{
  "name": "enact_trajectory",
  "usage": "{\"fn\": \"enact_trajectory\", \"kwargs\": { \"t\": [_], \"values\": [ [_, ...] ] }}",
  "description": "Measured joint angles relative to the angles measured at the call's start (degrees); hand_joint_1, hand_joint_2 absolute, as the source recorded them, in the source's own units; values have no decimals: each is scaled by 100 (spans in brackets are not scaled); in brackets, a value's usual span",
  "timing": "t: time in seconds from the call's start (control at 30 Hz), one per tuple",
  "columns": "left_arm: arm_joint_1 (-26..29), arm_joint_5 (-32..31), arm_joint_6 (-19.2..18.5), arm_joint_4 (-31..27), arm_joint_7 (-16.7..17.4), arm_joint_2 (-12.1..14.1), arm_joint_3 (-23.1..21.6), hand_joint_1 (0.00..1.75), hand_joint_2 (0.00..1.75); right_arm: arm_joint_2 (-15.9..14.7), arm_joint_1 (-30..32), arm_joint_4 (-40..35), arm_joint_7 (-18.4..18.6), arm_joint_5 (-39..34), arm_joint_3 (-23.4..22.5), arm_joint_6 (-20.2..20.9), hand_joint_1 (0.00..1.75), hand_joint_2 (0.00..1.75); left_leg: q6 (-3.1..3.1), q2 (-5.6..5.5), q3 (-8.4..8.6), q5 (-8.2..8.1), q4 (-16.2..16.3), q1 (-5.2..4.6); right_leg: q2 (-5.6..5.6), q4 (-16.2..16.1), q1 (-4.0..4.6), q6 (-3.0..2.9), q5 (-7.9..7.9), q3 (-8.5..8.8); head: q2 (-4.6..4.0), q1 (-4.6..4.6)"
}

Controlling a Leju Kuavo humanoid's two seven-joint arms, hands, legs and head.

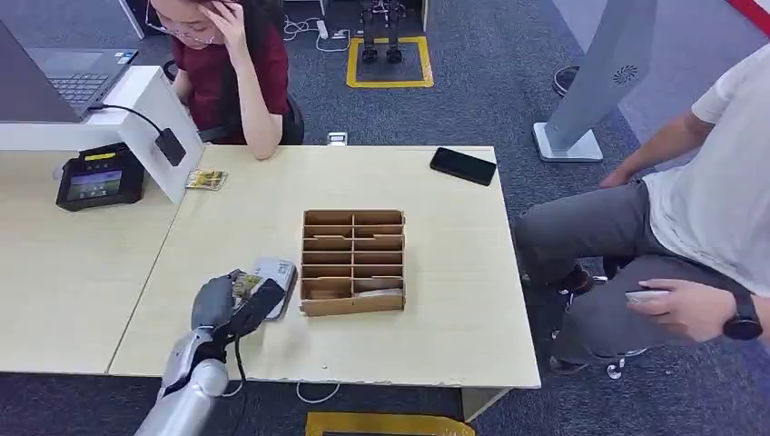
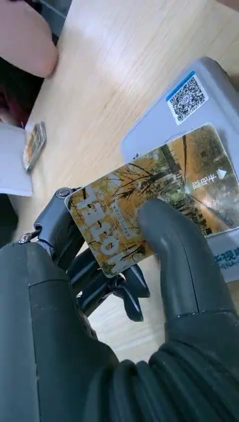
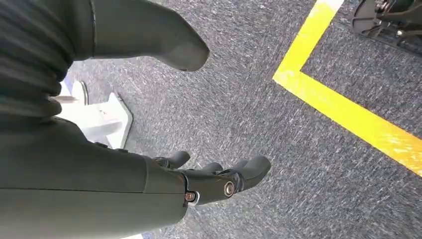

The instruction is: Pass the card to the sensor for recognition and then transmit it.

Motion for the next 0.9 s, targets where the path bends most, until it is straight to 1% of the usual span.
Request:
{"fn": "enact_trajectory", "kwargs": {
  "t": [0.1,0.17,0.3,0.4,0.47,0.53,0.57,0.6,0.73,0.8,0.87,0.9],
  "values": [
    [-7,-61,22,28,31,-22,-59,175,175,0,0,0,-15,15,-9,0,0,175,0,0,1,0,0,0,0,0,0,0,0,1,0,0],
    [-18,-239,80,54,65,-35,-72,175,175,0,-1,0,-39,39,-20,0,0,175,0,0,2,0,0,0,0,0,0,0,0,3,0,2],
    [-4,-686,396,90,46,-61,-70,175,175,2,-4,0,-61,101,-46,-7,0,175,0,0,3,0,0,0,2,0,0,0,0,3,0,0],
    [10,-640,428,90,-129,-100,-50,175,175,2,-6,0,-68,149,-57,-9,0,175,0,0,2,0,0,0,0,0,0,0,0,3,0,2],
    [17,-598,422,90,-153,-122,-33,175,175,2,-9,0,-68,151,-59,-9,0,175,0,0,2,0,0,0,0,0,0,0,0,3,0,0],
    [30,-353,321,70,-298,-155,37,175,175,2,-8,0,-74,160,-61,-18,0,175,0,0,2,0,0,0,0,0,0,0,0,3,0,0],
    [36,-101,214,33,-424,-179,81,175,175,2,-8,0,-83,166,-63,-28,0,175,0,0,2,0,0,0,0,0,0,0,0,3,0,0],
    [42,8,163,9,-472,-184,105,175,175,2,-8,0,-87,168,-66,-37,0,175,0,0,2,0,0,0,0,0,0,0,0,3,0,0],
    [52,1193,-326,-357,-886,-203,355,175,175,2,-11,0,-105,234,-92,-66,0,175,0,0,1,1,0,0,1,0,1,0,0,1,0,0],
    [59,2286,-772,-642,-1203,-229,523,175,175,2,-10,0,-98,277,-109,-65,0,175,-1,0,-1,2,0,1,1,0,1,0,0,-1,0,2],
    [56,3682,-1321,-1000,-1511,-267,757,175,175,2,-10,0,-98,330,-111,-63,0,175,-3,0,-2,3,1,2,2,0,1,0,1,-5,0,0],
    [37,4214,-1450,-1194,-1653,-282,853,175,175,2,-10,0,-98,345,-111,-66,0,175,-3,-1,-2,4,1,2,1,0,1,0,1,-5,0,2]
  ]
}}
